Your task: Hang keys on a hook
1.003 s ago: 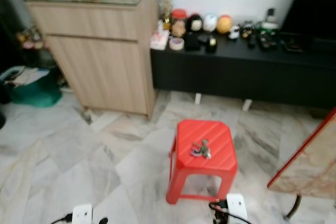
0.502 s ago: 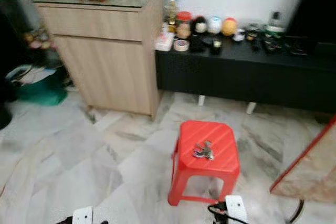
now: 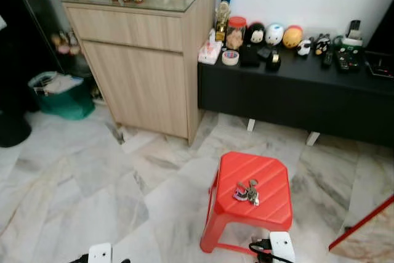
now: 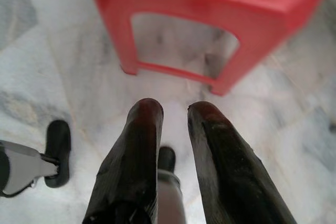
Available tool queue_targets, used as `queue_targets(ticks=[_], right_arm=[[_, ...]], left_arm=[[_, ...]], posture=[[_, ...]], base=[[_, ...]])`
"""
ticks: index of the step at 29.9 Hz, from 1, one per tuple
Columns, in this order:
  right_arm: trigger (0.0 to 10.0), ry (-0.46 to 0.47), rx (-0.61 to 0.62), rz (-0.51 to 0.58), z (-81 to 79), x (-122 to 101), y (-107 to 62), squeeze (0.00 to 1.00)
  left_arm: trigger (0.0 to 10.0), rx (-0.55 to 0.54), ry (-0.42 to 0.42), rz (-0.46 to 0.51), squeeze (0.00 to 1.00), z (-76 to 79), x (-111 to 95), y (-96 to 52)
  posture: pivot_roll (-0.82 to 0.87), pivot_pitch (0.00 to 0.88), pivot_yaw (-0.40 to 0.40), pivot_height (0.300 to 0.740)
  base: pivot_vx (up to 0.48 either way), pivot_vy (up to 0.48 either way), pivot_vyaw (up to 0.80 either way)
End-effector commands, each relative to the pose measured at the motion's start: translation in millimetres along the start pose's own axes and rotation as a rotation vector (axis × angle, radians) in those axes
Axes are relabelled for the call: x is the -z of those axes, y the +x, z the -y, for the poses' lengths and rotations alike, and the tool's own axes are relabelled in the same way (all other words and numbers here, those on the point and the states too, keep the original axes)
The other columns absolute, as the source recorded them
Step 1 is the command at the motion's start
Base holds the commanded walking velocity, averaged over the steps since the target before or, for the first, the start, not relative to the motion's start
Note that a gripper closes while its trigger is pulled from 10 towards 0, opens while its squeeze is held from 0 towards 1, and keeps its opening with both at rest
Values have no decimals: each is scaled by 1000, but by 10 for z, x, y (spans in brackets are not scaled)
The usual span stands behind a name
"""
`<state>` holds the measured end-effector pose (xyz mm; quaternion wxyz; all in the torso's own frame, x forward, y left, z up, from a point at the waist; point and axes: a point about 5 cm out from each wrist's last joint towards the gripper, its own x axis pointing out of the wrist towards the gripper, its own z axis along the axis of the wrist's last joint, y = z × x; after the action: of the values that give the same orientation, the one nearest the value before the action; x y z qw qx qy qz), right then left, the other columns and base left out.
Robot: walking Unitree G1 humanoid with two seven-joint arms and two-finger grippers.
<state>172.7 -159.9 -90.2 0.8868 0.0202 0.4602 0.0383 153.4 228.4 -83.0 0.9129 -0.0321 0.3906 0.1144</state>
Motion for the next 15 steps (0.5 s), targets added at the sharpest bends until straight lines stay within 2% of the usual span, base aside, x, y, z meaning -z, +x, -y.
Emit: queue_targets(ticks=[1,15], right_arm=[[10000,6,-8,13,-43,-36,11,0],[10000,-5,-12,28,-48,-52,12,0]], left_arm=[[10000,-14,8,-22,0,-57,52,-21],[10000,-11,3,-14,0,-34,33,-12]], posture=[[92,24,-25,740],[94,18,-30,740]], base=[[240,0,0],[242,0,0]])
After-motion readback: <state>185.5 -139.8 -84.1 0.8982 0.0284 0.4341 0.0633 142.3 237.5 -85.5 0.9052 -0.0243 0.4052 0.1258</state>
